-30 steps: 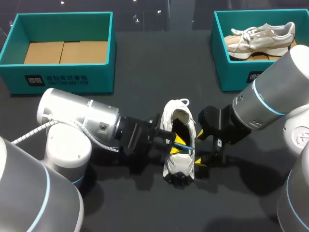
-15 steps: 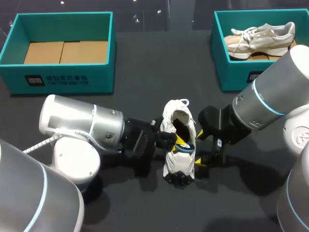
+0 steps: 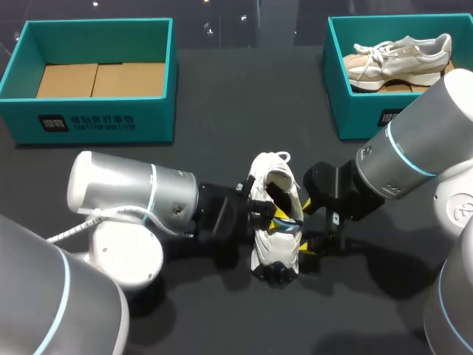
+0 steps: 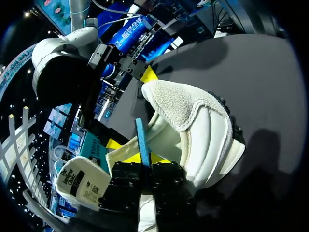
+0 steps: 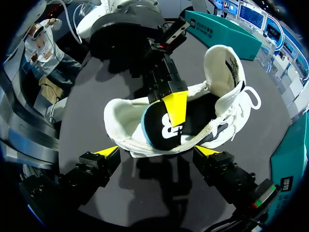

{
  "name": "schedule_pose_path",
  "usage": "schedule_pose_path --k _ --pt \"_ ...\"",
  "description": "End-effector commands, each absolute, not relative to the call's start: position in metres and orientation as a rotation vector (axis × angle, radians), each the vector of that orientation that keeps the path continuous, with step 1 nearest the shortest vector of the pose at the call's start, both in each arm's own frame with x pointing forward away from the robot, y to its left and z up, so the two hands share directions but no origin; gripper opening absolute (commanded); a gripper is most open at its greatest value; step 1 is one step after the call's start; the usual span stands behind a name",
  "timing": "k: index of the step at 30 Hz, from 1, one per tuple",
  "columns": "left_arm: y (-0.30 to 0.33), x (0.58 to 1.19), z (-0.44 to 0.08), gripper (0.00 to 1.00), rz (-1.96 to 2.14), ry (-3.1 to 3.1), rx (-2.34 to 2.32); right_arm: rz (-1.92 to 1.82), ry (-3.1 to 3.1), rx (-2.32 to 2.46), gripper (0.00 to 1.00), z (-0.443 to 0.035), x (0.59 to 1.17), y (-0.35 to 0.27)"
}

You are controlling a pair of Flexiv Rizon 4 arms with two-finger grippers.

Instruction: Take the shoe out of the shoebox, open the shoe tongue, remove and reinsert the insole, then place the shoe into the shoebox

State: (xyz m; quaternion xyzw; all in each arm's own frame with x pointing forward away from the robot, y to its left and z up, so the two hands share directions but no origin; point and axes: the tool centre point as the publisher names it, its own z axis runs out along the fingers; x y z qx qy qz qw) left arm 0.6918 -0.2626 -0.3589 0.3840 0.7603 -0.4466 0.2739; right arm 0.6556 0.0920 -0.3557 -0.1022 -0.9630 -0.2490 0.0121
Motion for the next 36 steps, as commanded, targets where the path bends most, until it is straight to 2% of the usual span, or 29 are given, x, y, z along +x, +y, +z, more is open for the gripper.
schedule_pose_path --k 1,4,15,26,27,29,30,31,36 --pt "-0.256 0.695 -0.355 0.31 -1.278 2.053 1.033 -0.775 -3.006 -0.321 1.0 -0.356 0.654 0.093" --pt "-0.254 0.69 -0.348 0.38 -1.323 2.061 1.02 -0.775 -3.006 -0.321 1.0 -0.356 0.654 0.093" --pt "-0.256 0.672 -0.331 0.38 -1.483 2.133 1.01 -0.775 -3.006 -0.321 1.0 -0.356 0.654 0.093" --pt "-0.264 0.663 -0.333 0.36 -1.44 2.208 1.03 -0.775 -3.006 -0.321 1.0 -0.356 0.654 0.093" --pt "-0.265 0.661 -0.334 0.35 -1.43 2.228 1.037 -0.775 -3.006 -0.321 1.0 -0.356 0.654 0.093" --pt "-0.267 0.659 -0.337 0.26 -1.409 2.253 1.06 -0.775 -3.006 -0.321 1.0 -0.356 0.654 0.093" --pt "-0.268 0.658 -0.338 0.17 -1.402 2.265 1.068 -0.775 -3.006 -0.321 1.0 -0.356 0.654 0.093" --pt "-0.268 0.658 -0.34 0.0 -1.393 2.271 1.08 -0.775 -3.006 -0.321 1.0 -0.356 0.654 0.093" --pt "-0.267 0.663 -0.35 0.0 -1.313 2.256 1.105 -0.775 -3.006 -0.321 1.0 -0.356 0.654 0.093"
